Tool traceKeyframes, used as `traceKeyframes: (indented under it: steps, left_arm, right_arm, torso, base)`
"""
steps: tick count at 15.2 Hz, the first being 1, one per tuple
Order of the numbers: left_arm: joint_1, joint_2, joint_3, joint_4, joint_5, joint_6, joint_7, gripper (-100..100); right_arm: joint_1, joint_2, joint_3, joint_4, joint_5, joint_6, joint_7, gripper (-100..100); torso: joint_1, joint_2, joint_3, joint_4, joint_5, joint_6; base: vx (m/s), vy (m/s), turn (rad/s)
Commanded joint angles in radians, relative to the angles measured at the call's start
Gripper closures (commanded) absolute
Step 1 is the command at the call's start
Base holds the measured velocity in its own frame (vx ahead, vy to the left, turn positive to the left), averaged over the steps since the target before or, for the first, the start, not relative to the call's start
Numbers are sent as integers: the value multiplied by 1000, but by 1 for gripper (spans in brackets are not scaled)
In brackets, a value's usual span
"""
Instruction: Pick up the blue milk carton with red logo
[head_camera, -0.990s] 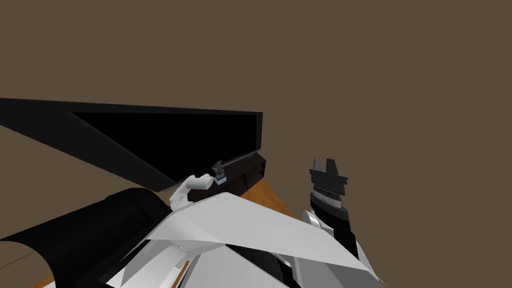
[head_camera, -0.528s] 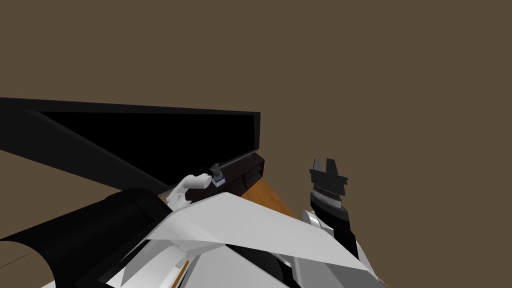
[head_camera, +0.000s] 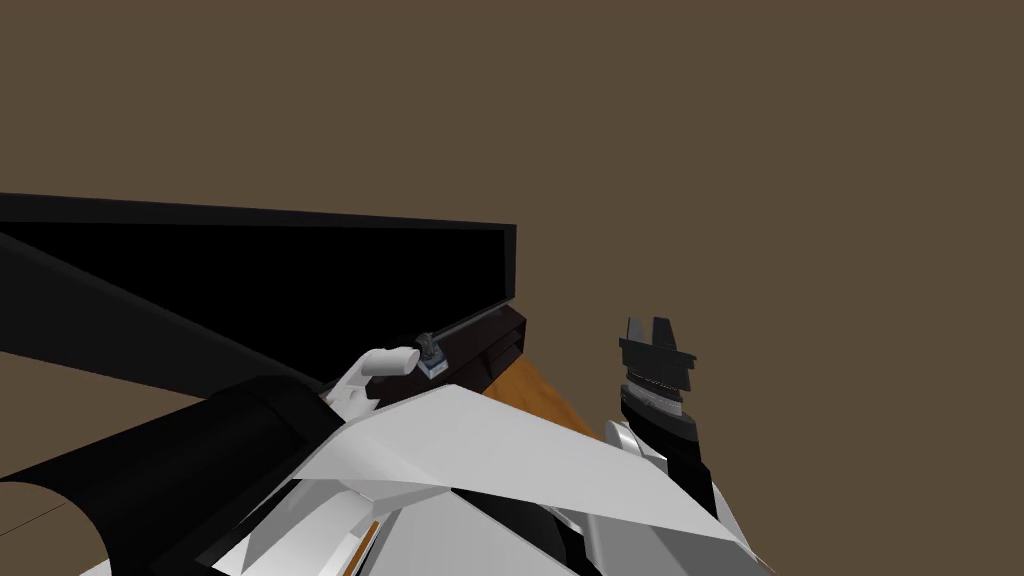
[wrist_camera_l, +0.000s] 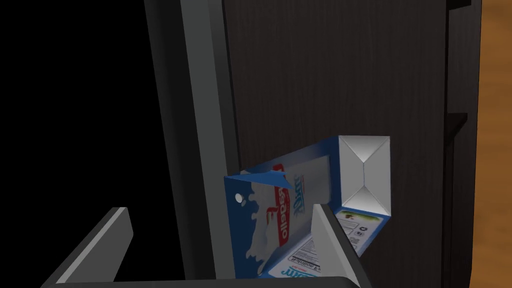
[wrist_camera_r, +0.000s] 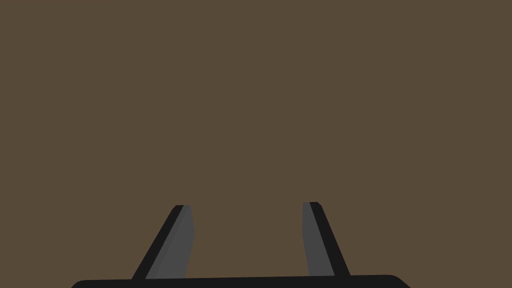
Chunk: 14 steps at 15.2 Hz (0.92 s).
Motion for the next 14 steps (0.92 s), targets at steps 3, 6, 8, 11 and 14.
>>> traceKeyframes:
  steps: [3,6,8,11,14]
  left_arm:
    - [-4,5,25,3,14,84,21,-100]
    - [-7,7,46,8,25,149,39,-100]
    - [-11,10,67,12,35,193,57,-100]
    - [-14,11,86,16,45,254,74,-100]
    - [-17,13,105,20,55,311,90,-100]
  right_arm:
    - [0,0,0,0,0,0,0,0]
    - [0,0,0,0,0,0,0,0]
    - [0,0,0,0,0,0,0,0]
    - [0,0,0,0,0,0,0,0]
    - [0,0,0,0,0,0,0,0]
  torso:
    - [1,0,0,0,0,1]
    - [1,0,0,0,0,0]
    - [1,0,0,0,0,1]
    - [1,0,0,0,0,1]
    - [0,-1,0,0,0,0]
  base:
    - [-8,29,-117]
    - [-12,41,-119]
    - [-9,39,-134]
    - [-2,34,-123]
    - [-4,25,-40]
